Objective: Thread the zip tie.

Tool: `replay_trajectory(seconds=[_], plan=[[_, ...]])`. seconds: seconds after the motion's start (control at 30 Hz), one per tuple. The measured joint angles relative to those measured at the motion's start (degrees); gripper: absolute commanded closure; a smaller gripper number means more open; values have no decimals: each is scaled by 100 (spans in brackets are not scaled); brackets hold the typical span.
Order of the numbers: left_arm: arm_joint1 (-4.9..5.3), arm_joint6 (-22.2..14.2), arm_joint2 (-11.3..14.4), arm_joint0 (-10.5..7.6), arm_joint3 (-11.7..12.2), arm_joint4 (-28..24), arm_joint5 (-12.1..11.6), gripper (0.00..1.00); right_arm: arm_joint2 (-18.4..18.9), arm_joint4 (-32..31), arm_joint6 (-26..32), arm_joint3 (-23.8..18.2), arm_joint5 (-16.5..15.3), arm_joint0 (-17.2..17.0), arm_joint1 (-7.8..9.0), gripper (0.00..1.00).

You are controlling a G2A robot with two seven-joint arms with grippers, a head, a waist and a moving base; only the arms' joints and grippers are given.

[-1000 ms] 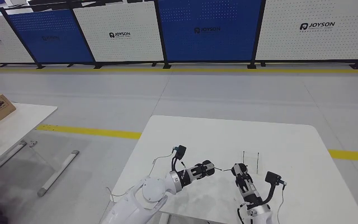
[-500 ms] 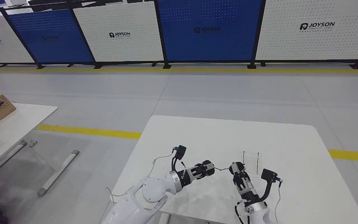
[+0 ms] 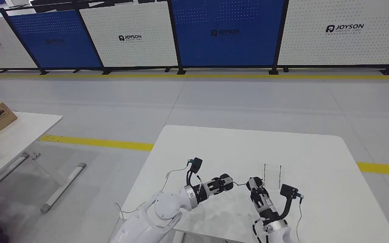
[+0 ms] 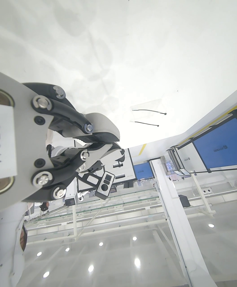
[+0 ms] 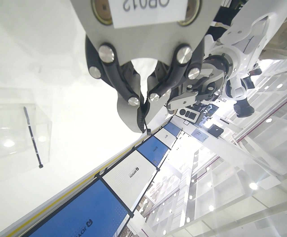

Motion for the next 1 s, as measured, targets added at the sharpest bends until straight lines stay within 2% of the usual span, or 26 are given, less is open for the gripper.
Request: replay_trajectory(seconds=[0.53, 0.67, 0.8, 1.0], plan=[[-4, -10, 17, 4, -6, -30, -9, 100, 14, 109, -10, -2, -73, 1, -7, 100], [-15, -123, 10, 3, 17, -352, -221, 100, 94, 260, -142, -36, -369, -52, -6, 100], [-15, -144, -22, 53, 36, -529, -511, 100, 86, 302, -144, -18, -468, -74, -11, 100], [-1, -235, -29, 41, 48, -467, -470, 100, 31, 381, -101, 83, -462, 10, -38, 100]])
